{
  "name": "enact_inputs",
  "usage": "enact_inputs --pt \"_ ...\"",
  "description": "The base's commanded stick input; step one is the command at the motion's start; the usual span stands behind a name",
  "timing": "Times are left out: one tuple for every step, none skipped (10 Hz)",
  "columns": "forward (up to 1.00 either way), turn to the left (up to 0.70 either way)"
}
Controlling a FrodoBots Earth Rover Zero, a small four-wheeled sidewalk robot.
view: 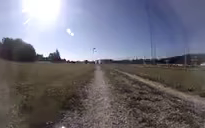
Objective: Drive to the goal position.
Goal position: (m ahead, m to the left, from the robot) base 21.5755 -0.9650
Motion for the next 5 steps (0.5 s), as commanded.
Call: enact_inputs --pt "0.50 0.00" --pt "0.50 0.00" --pt "0.50 0.00" --pt "0.50 0.00" --pt "0.50 0.00"
